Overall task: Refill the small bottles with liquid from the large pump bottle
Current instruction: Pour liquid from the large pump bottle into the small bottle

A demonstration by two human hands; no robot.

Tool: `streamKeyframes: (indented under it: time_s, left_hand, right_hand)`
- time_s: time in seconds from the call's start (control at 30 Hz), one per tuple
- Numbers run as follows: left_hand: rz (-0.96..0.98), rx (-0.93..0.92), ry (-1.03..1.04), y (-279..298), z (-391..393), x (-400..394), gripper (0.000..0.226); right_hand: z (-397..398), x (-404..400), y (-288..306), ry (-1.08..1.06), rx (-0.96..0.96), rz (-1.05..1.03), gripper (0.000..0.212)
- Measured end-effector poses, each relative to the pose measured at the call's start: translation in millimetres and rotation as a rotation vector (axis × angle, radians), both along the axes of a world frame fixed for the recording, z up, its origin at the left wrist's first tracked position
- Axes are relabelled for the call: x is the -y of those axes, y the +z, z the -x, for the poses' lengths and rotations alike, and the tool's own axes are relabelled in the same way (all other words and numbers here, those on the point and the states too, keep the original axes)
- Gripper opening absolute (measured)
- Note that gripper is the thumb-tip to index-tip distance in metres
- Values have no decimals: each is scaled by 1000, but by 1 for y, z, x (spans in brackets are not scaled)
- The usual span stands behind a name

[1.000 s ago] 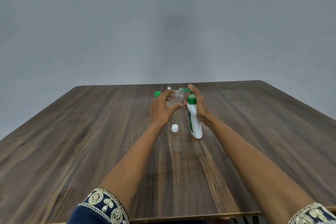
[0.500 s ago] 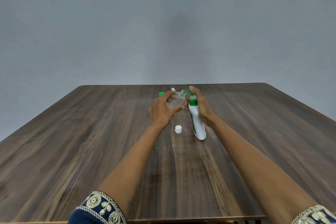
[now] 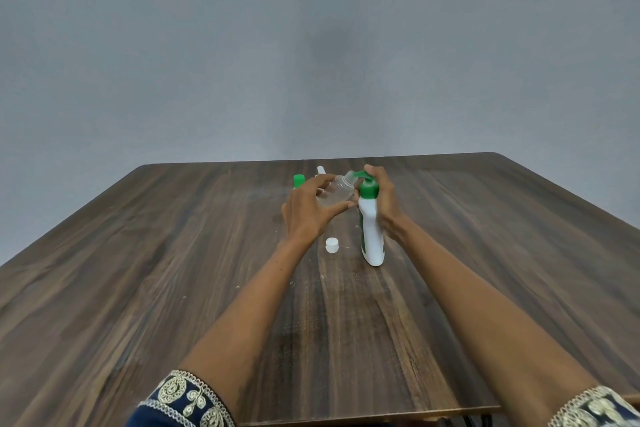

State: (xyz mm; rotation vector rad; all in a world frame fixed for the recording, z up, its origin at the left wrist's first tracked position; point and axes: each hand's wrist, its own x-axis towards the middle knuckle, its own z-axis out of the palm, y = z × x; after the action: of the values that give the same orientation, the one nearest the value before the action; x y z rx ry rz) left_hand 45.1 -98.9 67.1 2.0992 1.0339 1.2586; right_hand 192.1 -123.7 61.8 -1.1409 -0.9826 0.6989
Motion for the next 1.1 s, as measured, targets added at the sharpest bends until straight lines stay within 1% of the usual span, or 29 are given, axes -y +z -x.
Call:
streamKeyframes:
  time_s: [0.07,0.3,0.53,0.63,0.83,1.03,1.1]
  left_hand:
    - [5,4,7,-1,0,0,54]
    - [-5,2,23,1,1,0,53]
    - [-28,-24,45,0,11,-1,52]
    - [-33,-34,54,-4,17,-1,51]
    - [-28,-21,73,-4,19,-5,53]
    - [-41,-8,79,-4,21,-4,51]
    - [-35,-6,87,-4,22,-3,51]
  right_hand:
    - [0,1,0,2,0,-3,42]
    - [-1,-6,-4,-11,57,12,50]
    - [7,-3,1,-6,132,38,50]
    - [12,0,3,41,145,5,48]
    - [13,-4,3,28,191,21,52]
    - [12,-4,1,77,157,91,57]
    - [16,-1,4,65,118,77,47]
